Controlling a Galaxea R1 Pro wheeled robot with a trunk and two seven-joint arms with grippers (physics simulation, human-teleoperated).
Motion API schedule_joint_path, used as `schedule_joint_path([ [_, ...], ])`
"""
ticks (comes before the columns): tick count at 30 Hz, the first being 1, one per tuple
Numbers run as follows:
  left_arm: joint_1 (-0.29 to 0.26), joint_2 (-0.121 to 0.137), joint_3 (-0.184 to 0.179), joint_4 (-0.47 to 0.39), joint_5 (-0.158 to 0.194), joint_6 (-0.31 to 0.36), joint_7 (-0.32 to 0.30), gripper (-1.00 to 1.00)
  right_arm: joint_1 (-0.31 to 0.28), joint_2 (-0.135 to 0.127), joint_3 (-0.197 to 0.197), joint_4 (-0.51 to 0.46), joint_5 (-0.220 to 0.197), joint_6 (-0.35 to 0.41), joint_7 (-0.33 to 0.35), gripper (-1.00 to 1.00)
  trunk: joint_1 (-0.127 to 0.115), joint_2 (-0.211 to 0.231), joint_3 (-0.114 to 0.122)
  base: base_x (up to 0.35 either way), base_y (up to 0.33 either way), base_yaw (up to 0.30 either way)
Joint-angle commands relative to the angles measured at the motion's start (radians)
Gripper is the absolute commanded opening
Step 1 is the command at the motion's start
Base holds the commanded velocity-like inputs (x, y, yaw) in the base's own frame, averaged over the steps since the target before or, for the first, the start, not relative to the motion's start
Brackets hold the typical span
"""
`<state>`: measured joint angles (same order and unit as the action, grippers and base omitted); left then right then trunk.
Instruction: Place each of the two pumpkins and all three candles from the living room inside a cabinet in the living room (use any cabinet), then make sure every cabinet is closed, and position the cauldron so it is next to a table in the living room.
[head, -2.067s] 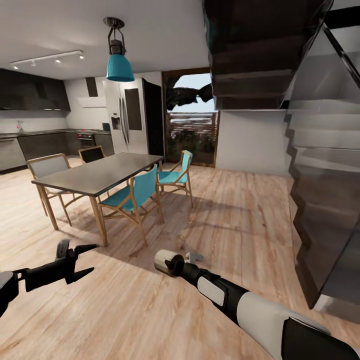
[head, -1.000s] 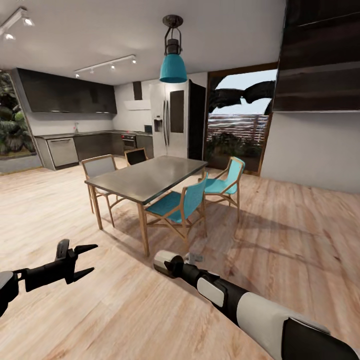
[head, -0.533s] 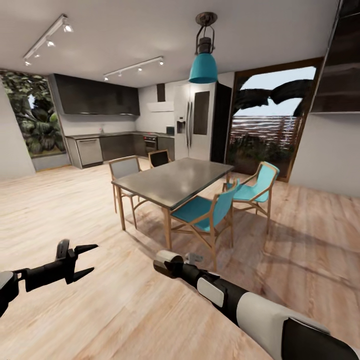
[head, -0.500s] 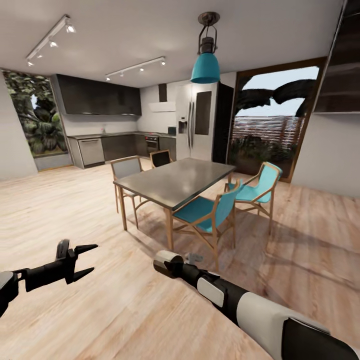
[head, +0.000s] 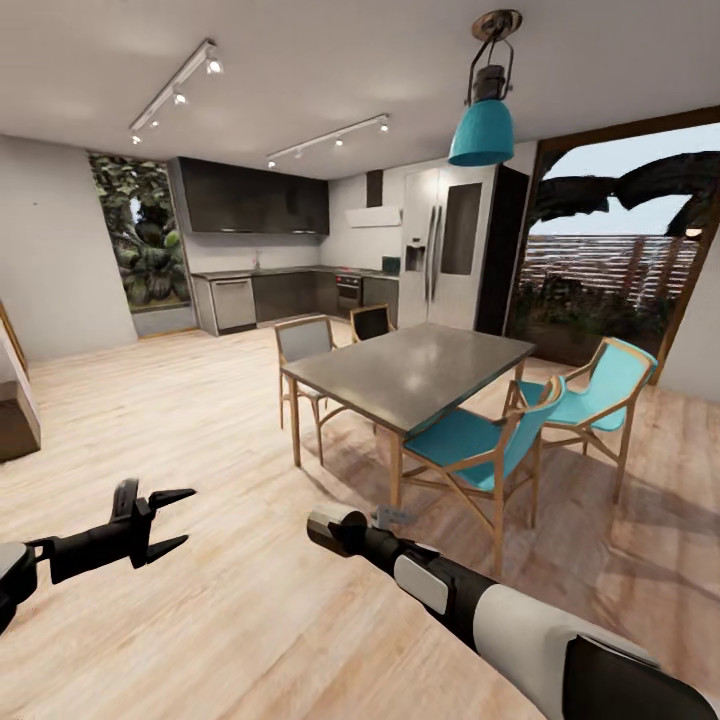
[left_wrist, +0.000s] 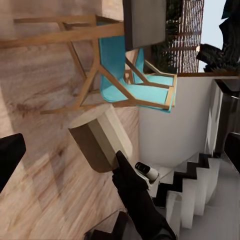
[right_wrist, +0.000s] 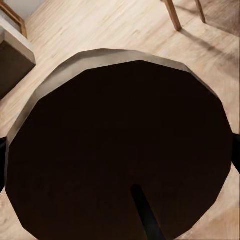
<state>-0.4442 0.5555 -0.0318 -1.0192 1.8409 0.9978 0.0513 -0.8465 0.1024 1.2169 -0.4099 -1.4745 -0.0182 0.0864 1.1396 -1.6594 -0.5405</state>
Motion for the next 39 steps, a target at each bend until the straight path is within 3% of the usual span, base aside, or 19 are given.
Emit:
schedule_joint_path([
  [1, -0.001, 0.000, -0.002, 0.001, 0.009, 0.001, 0.005, 1.00, -0.002, 0.000, 0.006, 0.001, -0.013, -0.002, 0.006, -1.00, 0.000, -0.001, 0.000, 0.251, 0.246, 0.245],
  [31, -0.001, 0.001, -0.002, 0.001, 0.009, 0.001, 0.005, 1.00, 0.000, 0.007, 0.007, 0.000, -0.013, 0.005, 0.006, -1.00, 0.000, -0.001, 0.017, 0.251, 0.246, 0.247],
  [39, -0.001, 0.001, -0.002, 0.001, 0.009, 0.001, 0.005, 1.00, 0.000, 0.037, 0.009, 0.000, -0.013, 0.009, 0.005, -1.00, 0.000, -0.001, 0.016, 0.251, 0.246, 0.268],
])
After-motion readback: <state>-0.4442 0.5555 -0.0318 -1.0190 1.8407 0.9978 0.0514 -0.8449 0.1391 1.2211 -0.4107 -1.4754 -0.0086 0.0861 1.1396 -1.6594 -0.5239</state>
